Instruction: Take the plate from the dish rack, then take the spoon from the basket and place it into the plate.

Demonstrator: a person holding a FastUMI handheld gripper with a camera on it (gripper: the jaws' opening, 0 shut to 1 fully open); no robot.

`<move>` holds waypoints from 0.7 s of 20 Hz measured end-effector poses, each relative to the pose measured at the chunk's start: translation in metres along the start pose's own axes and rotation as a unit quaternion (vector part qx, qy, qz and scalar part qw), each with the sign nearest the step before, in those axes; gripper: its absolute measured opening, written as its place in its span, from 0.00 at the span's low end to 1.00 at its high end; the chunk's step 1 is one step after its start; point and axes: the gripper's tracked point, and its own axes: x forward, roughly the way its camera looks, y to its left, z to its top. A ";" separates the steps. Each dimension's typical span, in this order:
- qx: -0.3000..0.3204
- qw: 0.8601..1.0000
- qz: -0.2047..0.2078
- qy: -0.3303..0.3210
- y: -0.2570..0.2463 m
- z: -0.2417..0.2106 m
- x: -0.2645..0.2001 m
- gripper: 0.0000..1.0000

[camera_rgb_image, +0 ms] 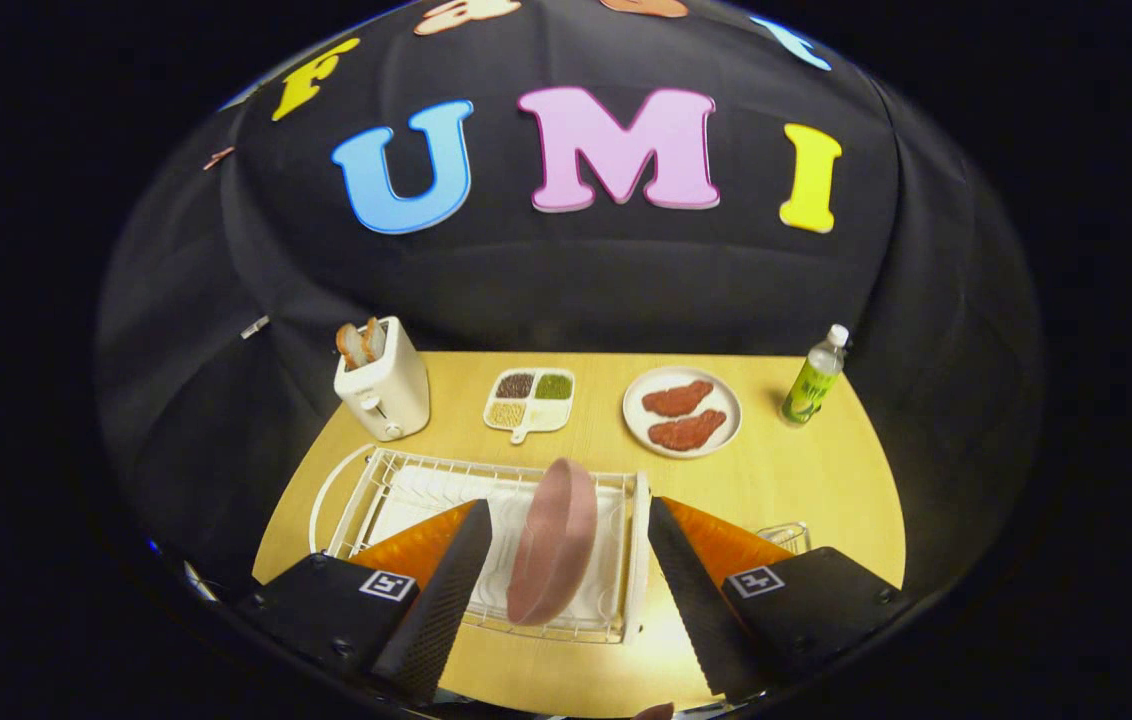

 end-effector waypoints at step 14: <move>-0.021 0.979 -0.193 0.062 -0.022 -0.043 0.059 0.19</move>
